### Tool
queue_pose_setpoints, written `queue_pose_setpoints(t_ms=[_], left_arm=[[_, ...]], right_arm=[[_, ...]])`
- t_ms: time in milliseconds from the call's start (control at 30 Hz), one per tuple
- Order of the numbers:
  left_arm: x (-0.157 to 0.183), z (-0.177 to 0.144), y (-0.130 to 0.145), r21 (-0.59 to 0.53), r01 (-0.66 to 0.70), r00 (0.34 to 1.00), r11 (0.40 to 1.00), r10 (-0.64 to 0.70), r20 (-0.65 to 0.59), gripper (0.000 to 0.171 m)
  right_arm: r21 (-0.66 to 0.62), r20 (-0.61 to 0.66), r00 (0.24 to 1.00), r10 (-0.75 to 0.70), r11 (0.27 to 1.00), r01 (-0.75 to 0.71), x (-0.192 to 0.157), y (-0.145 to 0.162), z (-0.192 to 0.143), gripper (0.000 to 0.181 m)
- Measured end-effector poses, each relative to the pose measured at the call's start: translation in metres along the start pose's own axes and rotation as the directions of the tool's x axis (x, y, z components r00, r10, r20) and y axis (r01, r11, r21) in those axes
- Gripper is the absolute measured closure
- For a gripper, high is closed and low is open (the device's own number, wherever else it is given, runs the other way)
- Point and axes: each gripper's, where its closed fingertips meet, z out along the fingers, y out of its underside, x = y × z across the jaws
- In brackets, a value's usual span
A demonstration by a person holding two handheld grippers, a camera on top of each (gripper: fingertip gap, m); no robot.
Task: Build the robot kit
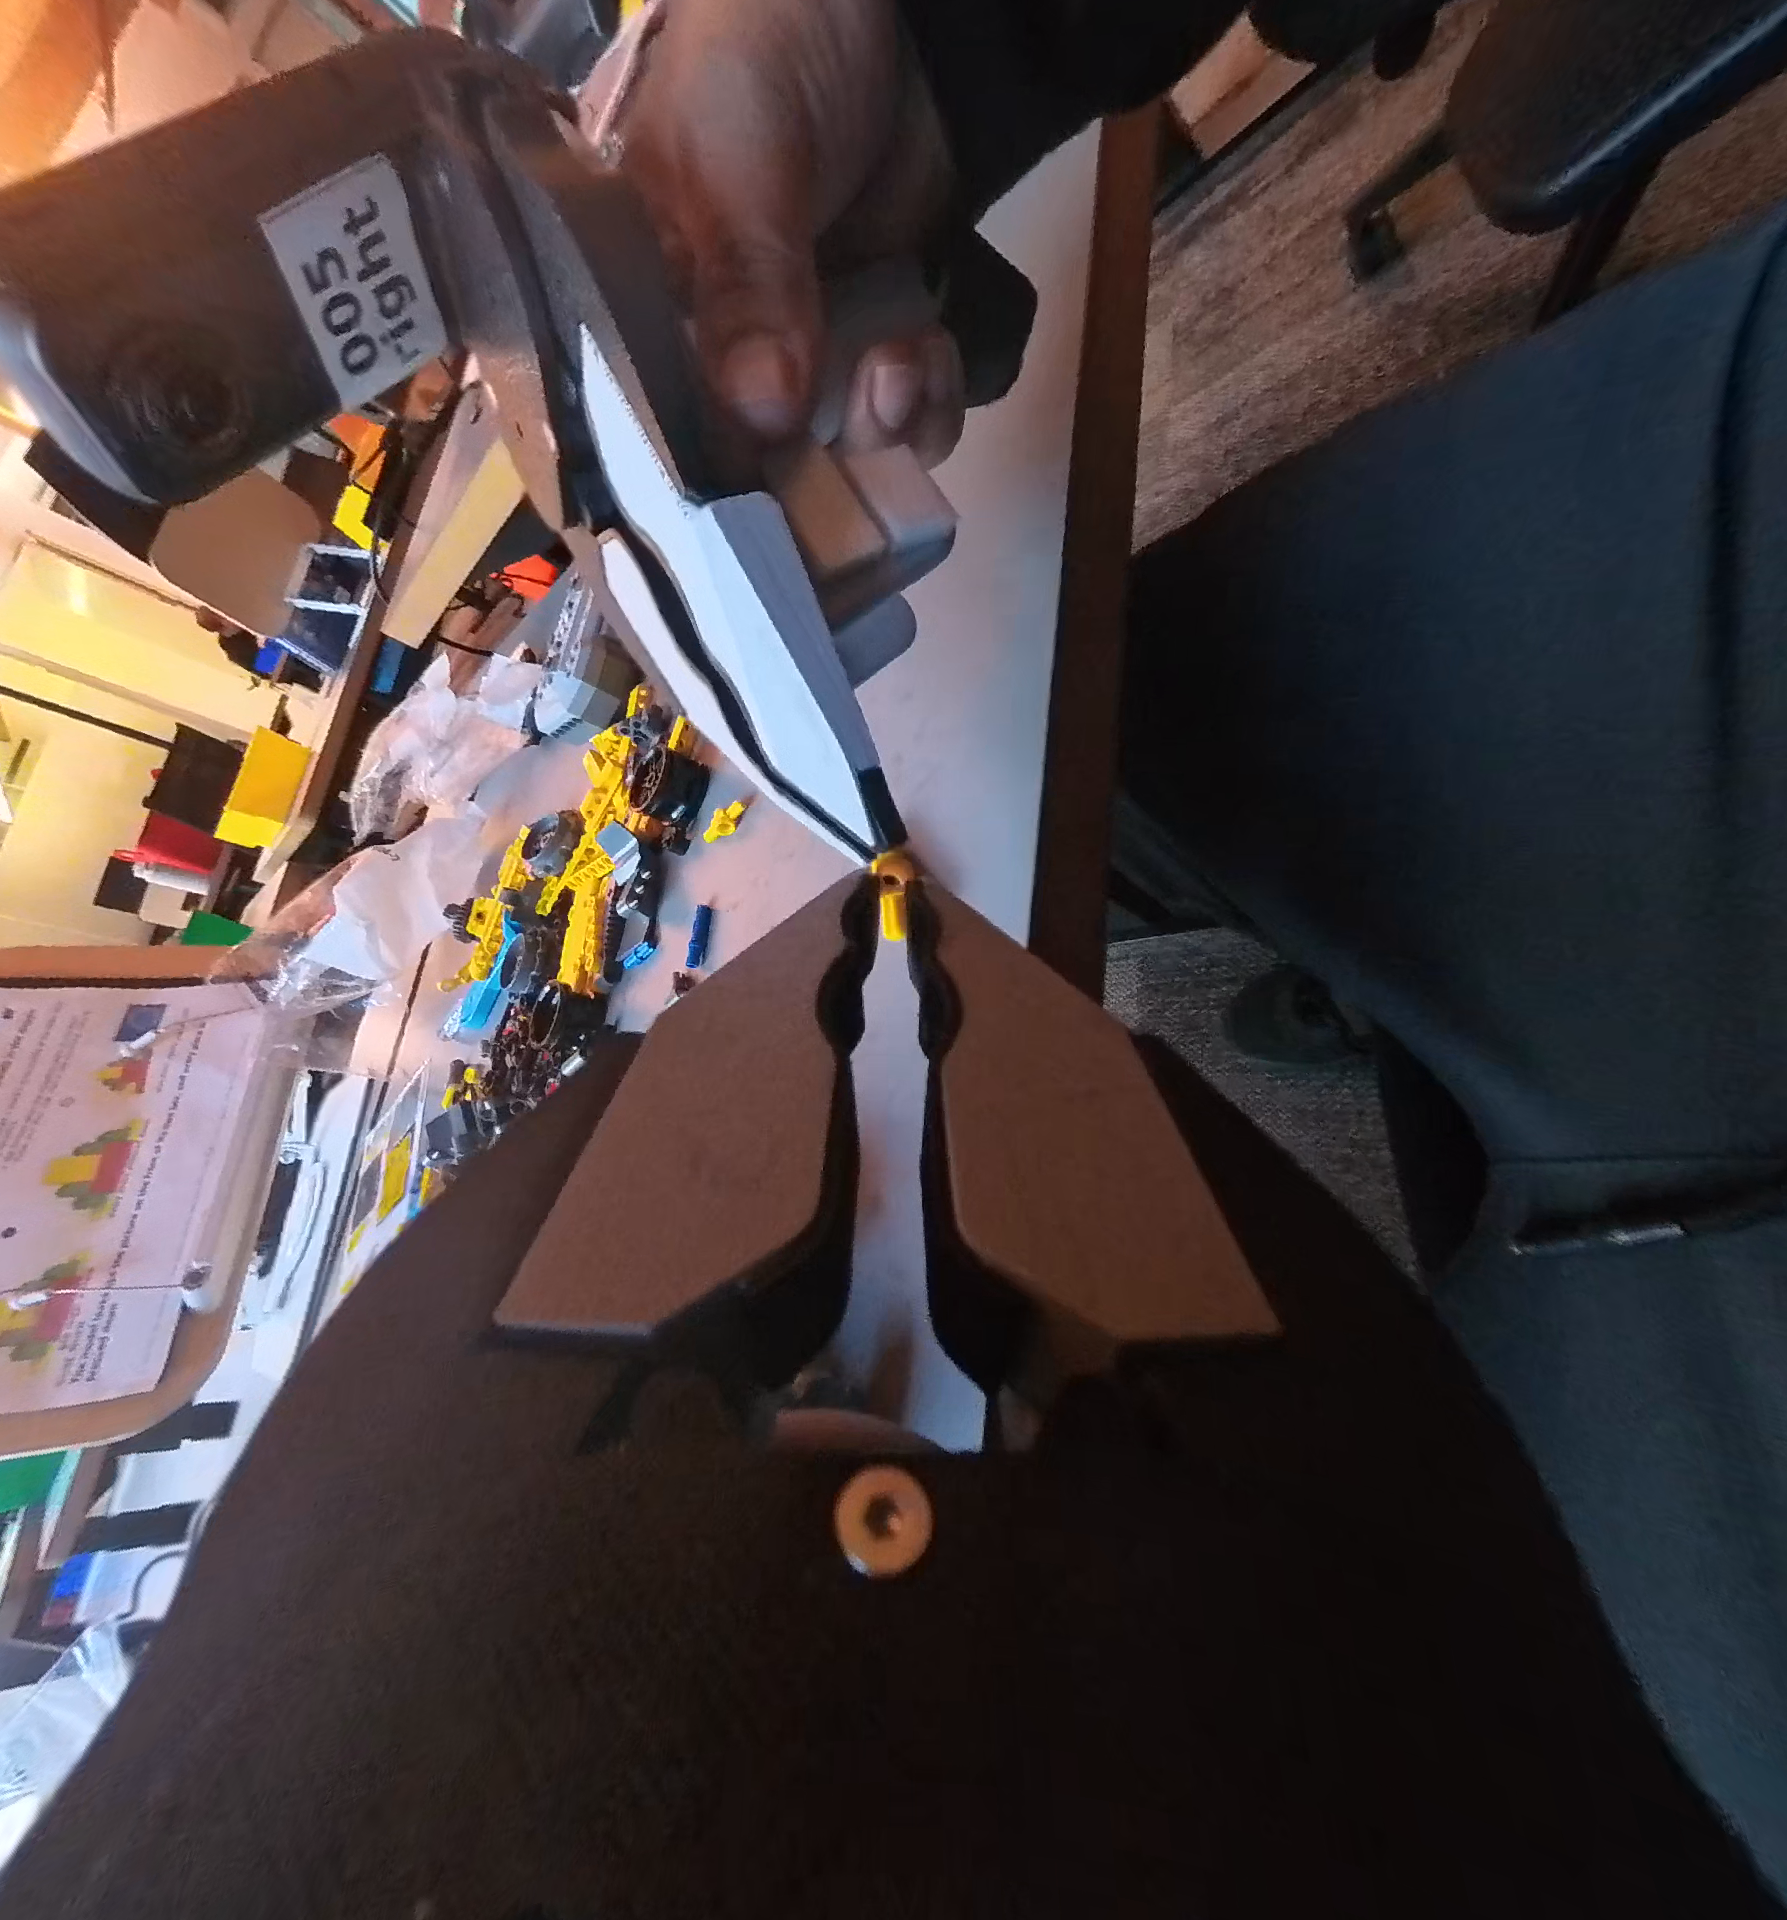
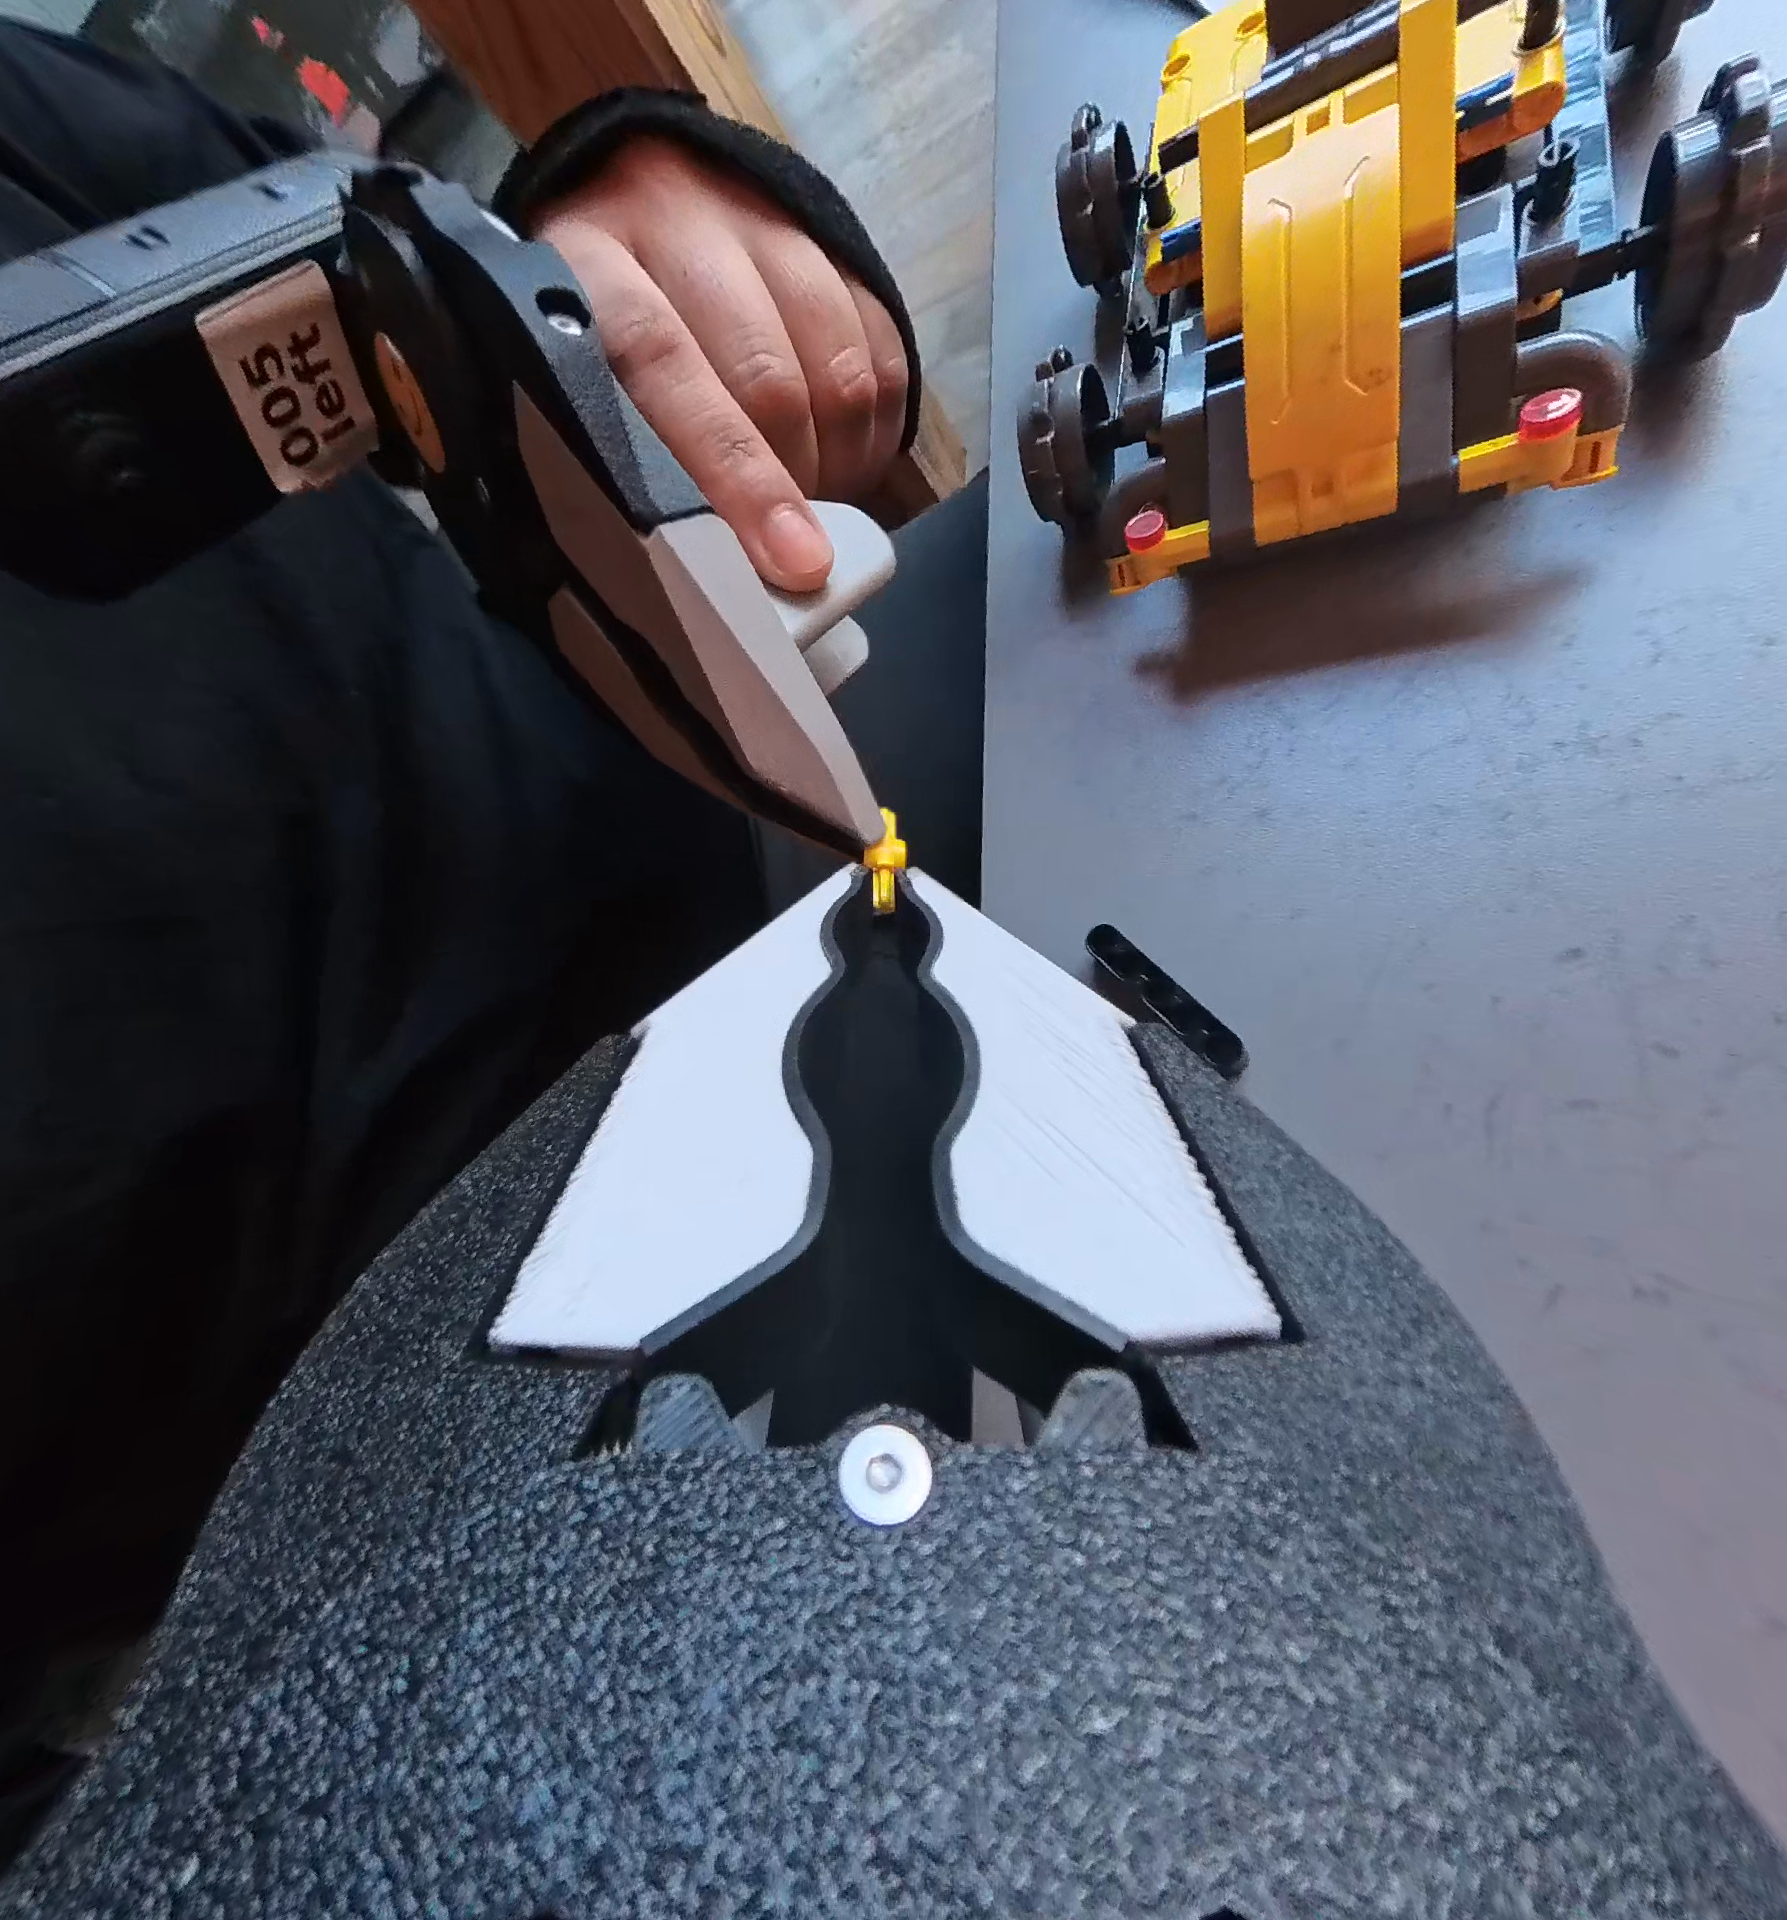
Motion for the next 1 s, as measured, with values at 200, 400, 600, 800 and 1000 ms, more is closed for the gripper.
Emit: queue_pose_setpoints(t_ms=[200, 400, 600, 800, 1000], left_arm=[[-0.007, -0.003, -0.003, 0.018, 0.046, 0.998, 0.999, -0.046, 0.032, 0.171], [-0.006, -0.001, 0.001, 0.009, 0.071, 0.997, 0.997, -0.071, 0.015, 0.159], [-0.004, 0.006, 0.009, -0.033, 0.087, 0.996, 0.996, -0.087, 0.009, 0.158], [-0.01, 0.008, 0.012, -0.04, 0.161, 0.987, 0.986, -0.161, 0.015, 0.168], [-0.014, 0.01, 0.016, -0.052, 0.243, 0.97, 0.969, -0.241, 0.03, 0.17]], right_arm=[[0.045, 0.018, 0.999, 0.026, 0.999, -0.027, -0.001, -0.004, -0.005, 0.177], [0.038, 0.019, 0.999, 0.038, 0.999, -0.039, 0.001, -0.002, -0.003, 0.178], [0.055, -0.006, 0.999, 0.045, 0.997, -0.044, 0.01, -0.003, -0.005, 0.178], [0.11, 0.035, 0.997, 0.07, 0.991, -0.074, 0.01, -0.01, -0.006, 0.178], [0.138, 0.011, 0.997, 0.072, 0.988, -0.073, 0.015, -0.013, -0.008, 0.178]])
